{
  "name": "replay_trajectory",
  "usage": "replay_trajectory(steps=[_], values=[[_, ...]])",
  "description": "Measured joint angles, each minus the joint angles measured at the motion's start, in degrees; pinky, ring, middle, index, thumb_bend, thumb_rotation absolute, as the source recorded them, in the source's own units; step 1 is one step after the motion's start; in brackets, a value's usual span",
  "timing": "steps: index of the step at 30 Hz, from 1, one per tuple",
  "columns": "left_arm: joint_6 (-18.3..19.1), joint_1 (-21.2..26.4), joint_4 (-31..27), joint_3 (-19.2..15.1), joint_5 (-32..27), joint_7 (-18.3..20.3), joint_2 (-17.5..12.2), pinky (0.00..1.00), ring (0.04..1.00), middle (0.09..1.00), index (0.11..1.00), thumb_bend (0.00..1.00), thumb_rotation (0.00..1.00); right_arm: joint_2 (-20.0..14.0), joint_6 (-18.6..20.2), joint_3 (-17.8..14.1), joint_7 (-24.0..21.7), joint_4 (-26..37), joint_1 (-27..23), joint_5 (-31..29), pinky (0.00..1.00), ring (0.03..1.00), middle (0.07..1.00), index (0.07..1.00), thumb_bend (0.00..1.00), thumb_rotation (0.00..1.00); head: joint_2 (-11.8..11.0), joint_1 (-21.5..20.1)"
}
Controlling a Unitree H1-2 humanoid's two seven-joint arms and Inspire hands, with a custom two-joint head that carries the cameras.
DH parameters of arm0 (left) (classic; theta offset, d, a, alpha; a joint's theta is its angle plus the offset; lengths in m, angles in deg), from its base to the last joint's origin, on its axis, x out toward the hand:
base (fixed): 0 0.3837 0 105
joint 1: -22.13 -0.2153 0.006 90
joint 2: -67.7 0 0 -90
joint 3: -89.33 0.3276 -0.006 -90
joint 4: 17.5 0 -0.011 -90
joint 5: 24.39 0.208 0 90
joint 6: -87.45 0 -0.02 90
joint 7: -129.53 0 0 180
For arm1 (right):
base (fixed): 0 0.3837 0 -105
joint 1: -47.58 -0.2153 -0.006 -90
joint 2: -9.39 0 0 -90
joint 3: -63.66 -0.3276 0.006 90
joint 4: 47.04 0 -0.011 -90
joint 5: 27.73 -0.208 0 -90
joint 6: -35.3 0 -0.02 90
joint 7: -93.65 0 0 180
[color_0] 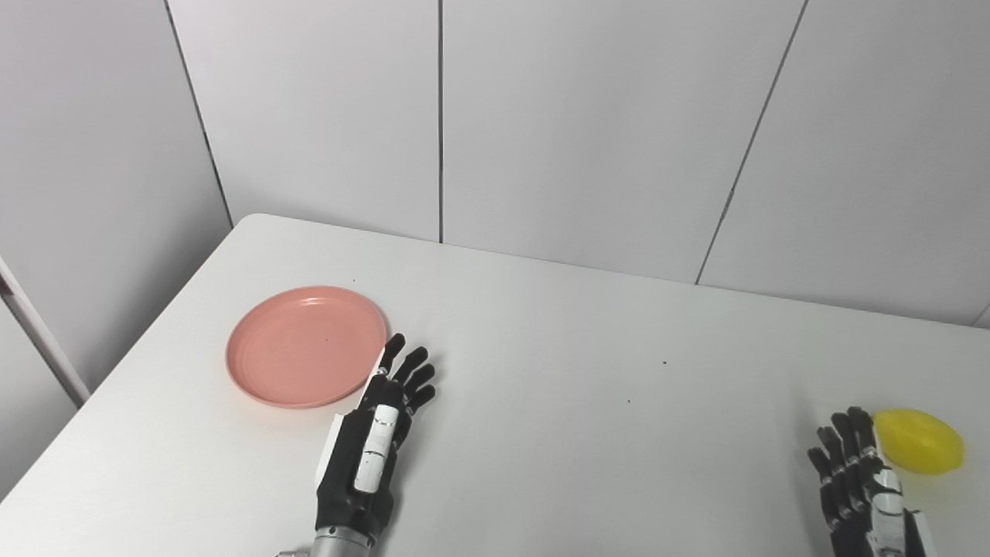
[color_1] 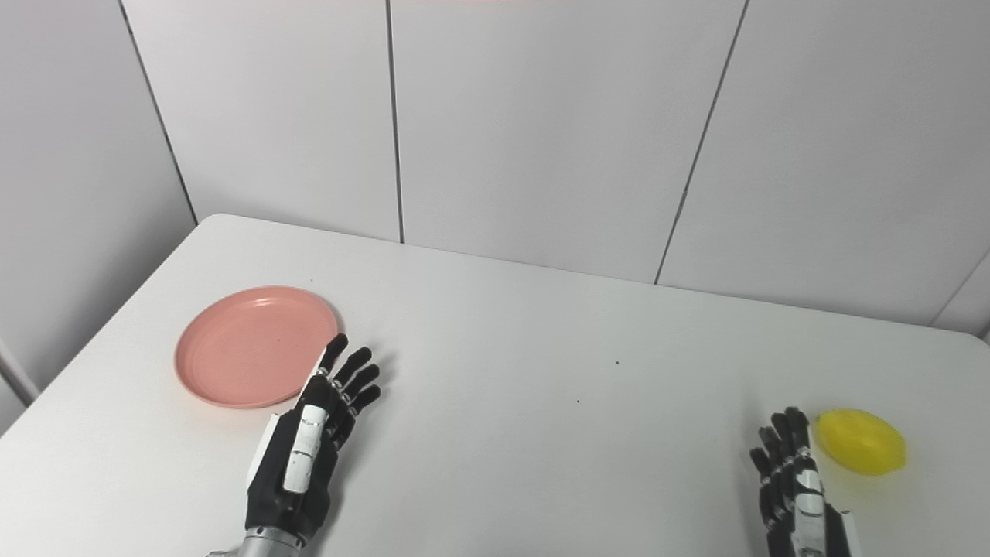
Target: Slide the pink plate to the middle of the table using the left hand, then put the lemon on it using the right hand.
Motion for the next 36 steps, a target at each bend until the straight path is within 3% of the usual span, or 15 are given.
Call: replay_trajectory(steps=[8,15,20,23,28,31,36], values=[[7.63,0.65,-5.42,-1.51,-3.98,-1.19,0.09,0.85,0.882,0.885,0.888,0.76,0.81,-0.02,0.22,0.23,0.04,-0.02,-0.02,0.34,1.00,1.000,1.000,1.000,0.65,1.00,-0.79,-0.26],[16.40,2.86,-11.76,-1.91,-4.23,-1.55,-0.50,0.86,0.883,0.892,0.875,0.80,0.87,0.00,0.22,0.27,0.04,-1.01,-0.59,0.46,1.00,1.000,1.000,1.000,0.64,0.99,-1.32,0.17],[22.81,6.71,-15.44,-5.17,-7.51,-1.60,-3.26,0.86,0.877,0.874,0.860,0.86,0.87,0.05,0.22,0.31,0.04,-1.11,-0.63,0.51,1.00,1.000,1.000,1.000,0.64,0.99,-1.58,0.00],[25.14,9.20,-16.50,-8.40,-10.49,-2.58,-4.12,0.84,0.850,0.840,0.761,0.90,0.87,0.07,0.22,0.33,0.05,-1.18,-0.62,0.71,1.00,1.000,1.000,1.000,0.65,0.99,-1.67,-0.09],[26.10,13.50,-15.03,-12.40,-13.98,-2.28,-7.02,0.78,0.803,0.783,0.722,0.95,0.85,0.31,0.21,0.37,0.04,-1.33,-0.81,0.67,1.00,1.000,1.000,1.000,0.64,0.98,-1.76,-0.09],[25.88,15.20,-10.49,-14.35,-14.99,-0.19,-11.38,0.75,0.786,0.767,0.718,0.99,0.86,0.33,0.21,0.42,-0.02,-1.63,-1.03,0.54,1.00,1.000,1.000,1.000,0.64,0.98,-1.93,-0.17],[24.28,17.05,-3.89,-17.14,-16.81,2.64,-14.86,0.76,0.788,0.754,0.713,1.00,0.88,0.33,0.20,0.28,-0.04,-1.93,-1.16,0.51,1.00,1.000,1.000,1.000,0.63,0.98,-1.93,-0.18]])
